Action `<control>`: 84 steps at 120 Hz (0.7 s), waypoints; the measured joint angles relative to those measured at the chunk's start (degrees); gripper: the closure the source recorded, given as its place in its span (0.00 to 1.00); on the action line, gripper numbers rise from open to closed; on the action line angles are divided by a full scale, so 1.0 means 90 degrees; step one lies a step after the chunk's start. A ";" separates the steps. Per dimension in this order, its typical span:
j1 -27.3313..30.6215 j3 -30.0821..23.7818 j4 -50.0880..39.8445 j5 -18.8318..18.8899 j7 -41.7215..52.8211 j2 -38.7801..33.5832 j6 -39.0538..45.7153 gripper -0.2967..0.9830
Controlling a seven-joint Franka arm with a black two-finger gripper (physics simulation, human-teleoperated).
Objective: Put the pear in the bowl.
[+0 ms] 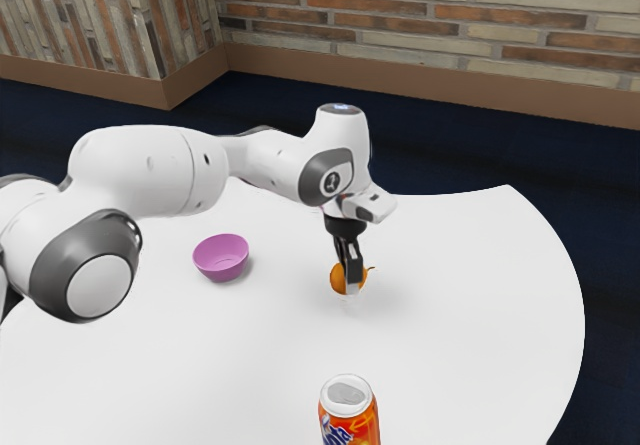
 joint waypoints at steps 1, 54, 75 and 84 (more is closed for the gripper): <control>0.0000 0.0017 -0.0002 0.0003 0.0002 -0.0027 -0.0002 0.47; 0.0067 0.2097 -0.1623 -0.0020 0.0018 -0.1575 -0.0476 0.47; 0.0115 0.2236 -0.1574 -0.0109 0.0033 -0.1280 -0.0481 0.47; 0.0214 0.2246 -0.1353 -0.0154 0.0045 -0.1130 -0.0480 0.47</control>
